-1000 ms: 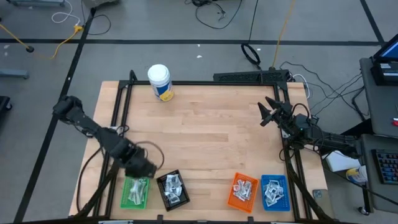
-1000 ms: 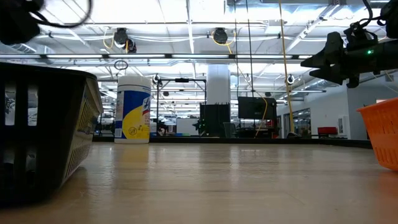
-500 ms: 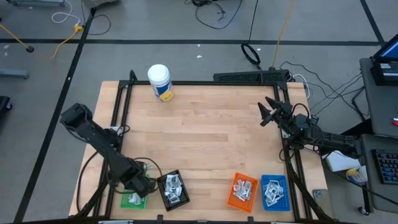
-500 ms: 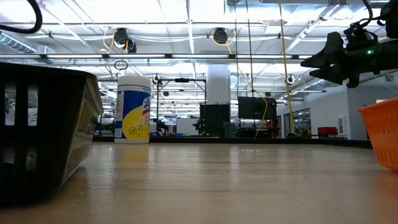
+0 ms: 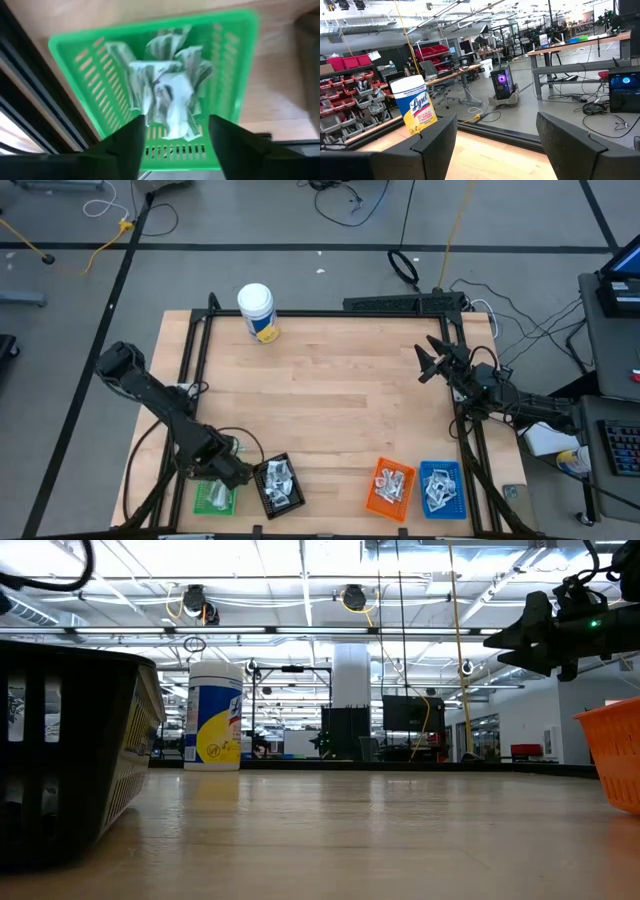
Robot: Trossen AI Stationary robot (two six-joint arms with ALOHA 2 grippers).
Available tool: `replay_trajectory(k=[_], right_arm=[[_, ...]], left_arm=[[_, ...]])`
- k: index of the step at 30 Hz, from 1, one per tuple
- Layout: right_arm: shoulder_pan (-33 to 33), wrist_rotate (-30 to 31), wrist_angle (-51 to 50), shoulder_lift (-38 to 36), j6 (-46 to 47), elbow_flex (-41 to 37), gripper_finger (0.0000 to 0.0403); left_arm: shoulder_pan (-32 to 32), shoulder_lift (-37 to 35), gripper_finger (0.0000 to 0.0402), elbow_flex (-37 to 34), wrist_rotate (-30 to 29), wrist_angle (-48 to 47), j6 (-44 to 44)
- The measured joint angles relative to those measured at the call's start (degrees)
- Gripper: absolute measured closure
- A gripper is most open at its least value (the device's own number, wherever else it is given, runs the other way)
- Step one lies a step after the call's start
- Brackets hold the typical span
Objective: Pick & Place First Aid Supplies
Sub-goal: Put the bandage into the green bin
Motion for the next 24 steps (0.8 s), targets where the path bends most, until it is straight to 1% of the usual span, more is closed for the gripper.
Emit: replay_trajectory(k=[4,7,9,12,17,24], right_arm=[[-0.02,0.02,0.0,0.0,0.0,0.0,0.0135],[0.0,0.02,0.0,0.01,0.0,0.02,0.0136],[-0.01,0.01,0.0,0.01,0.0,0.0,0.0135],[0.0,0.02,0.0,0.0,0.0,0.0,0.0136],[0.0,0.02,0.0,0.0,0.0,0.01,0.0136],[-0.02,0.01,0.0,0.01,0.0,0.0,0.0135]], left_arm=[[3.17,-2.69,0.0133,0.0,-0.04,-2.14,6.13],[6.43,-4.42,0.0109,0.0,0.0,-2.98,15.32],[8.95,-5.36,0.01,0.0,0.0,-3.06,21.58],[13.05,-5.9,0.0095,0.0,0.54,-3.28,32.32],[19.56,-5.94,0.0094,0.0,4.52,-4.51,48.3],[27.49,-5.94,0.0094,-0.01,6.54,-10.3,66.12]])
